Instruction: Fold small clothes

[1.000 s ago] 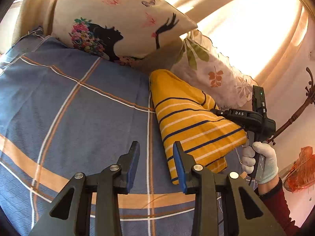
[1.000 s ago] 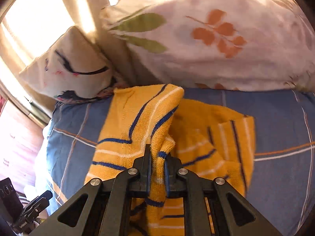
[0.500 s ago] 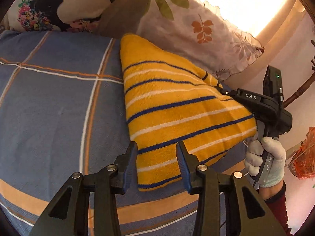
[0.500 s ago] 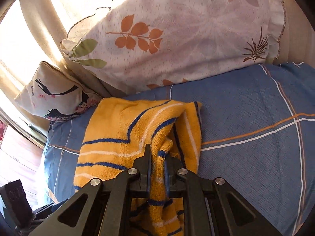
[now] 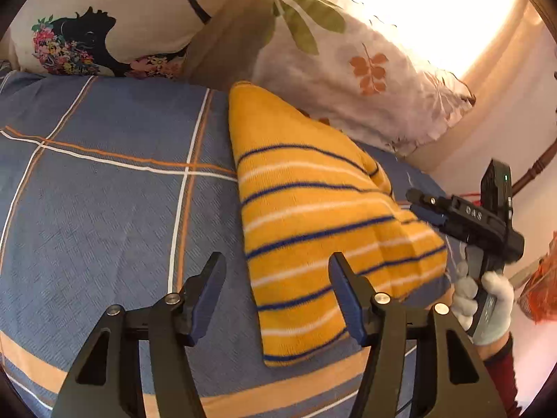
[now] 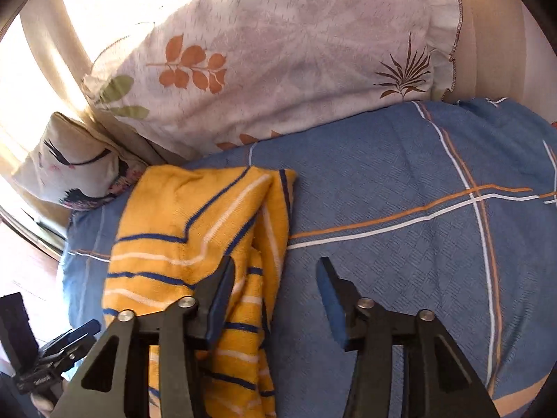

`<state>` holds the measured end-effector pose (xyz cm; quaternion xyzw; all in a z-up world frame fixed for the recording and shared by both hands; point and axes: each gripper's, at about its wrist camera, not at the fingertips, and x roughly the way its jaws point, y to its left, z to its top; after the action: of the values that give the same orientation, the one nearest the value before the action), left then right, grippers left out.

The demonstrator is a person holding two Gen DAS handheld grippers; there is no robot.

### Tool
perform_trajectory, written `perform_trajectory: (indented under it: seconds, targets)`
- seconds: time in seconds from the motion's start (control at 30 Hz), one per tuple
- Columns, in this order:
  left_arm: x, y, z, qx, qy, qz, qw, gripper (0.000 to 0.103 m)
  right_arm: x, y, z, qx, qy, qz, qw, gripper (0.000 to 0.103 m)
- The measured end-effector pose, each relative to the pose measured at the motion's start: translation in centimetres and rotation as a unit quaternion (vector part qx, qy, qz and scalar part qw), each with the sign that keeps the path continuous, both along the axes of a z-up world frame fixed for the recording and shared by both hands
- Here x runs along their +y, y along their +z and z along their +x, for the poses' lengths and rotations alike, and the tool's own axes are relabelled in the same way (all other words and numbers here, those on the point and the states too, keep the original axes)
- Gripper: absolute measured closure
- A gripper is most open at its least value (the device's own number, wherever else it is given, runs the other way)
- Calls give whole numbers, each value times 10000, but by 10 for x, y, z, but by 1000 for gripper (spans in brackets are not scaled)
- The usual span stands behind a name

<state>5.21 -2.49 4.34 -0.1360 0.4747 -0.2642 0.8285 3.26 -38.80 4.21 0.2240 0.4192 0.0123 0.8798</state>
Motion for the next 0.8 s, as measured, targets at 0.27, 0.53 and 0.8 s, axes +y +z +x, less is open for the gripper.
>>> perform_trajectory:
  seconds: [0.27, 0.53, 0.8]
  targets:
    - [-20, -51, 69, 1087, -196, -1165, 9870, 25, 16, -30, 44, 291, -69, 212, 9993, 33]
    - [-24, 25, 71, 590, -428, -945, 9929, 47, 29, -11, 44, -303, 440, 1660, 9847, 73]
    - [-18, 9, 42, 328, -74, 941, 9950, 47, 25, -21, 25, -81, -15, 771, 9970, 72]
